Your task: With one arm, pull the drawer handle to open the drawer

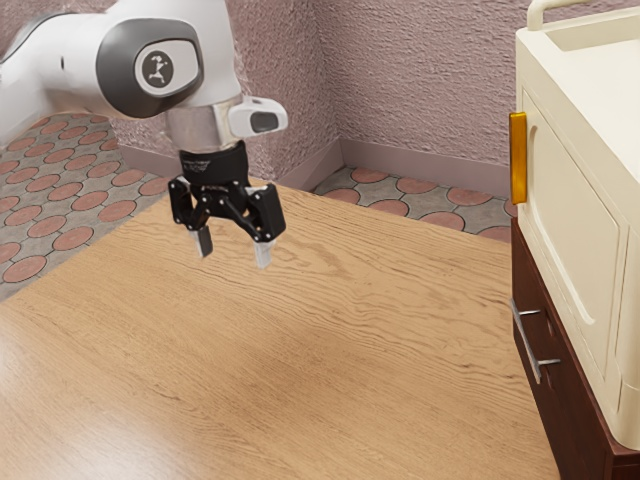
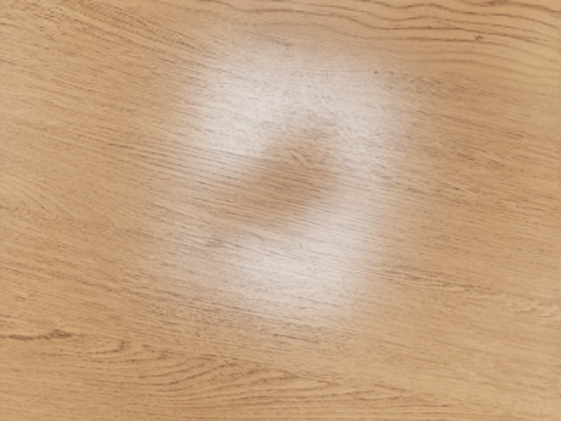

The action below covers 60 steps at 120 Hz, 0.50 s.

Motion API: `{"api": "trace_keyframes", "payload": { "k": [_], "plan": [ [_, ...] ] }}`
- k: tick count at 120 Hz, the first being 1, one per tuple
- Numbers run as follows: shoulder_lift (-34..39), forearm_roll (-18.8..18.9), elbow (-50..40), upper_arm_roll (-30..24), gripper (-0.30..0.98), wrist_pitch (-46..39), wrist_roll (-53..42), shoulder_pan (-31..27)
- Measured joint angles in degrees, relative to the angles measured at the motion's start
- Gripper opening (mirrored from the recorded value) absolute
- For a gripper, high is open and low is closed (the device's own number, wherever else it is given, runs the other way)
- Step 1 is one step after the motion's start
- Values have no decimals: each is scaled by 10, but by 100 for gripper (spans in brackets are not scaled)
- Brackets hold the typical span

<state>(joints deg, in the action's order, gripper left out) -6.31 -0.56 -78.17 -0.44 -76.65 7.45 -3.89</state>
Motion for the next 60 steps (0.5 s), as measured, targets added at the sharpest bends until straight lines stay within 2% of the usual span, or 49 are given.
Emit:
{"api": "trace_keyframes", "payload": {
  "k": [30, 43, 60],
  "plan": [
    [2, -13, 5, 1, 69, -17, -7, -9],
    [15, -20, 107, -3, 69, 15, 4, -17],
    [11, -38, 129, -15, 69, 40, 34, 1]
  ]
}}
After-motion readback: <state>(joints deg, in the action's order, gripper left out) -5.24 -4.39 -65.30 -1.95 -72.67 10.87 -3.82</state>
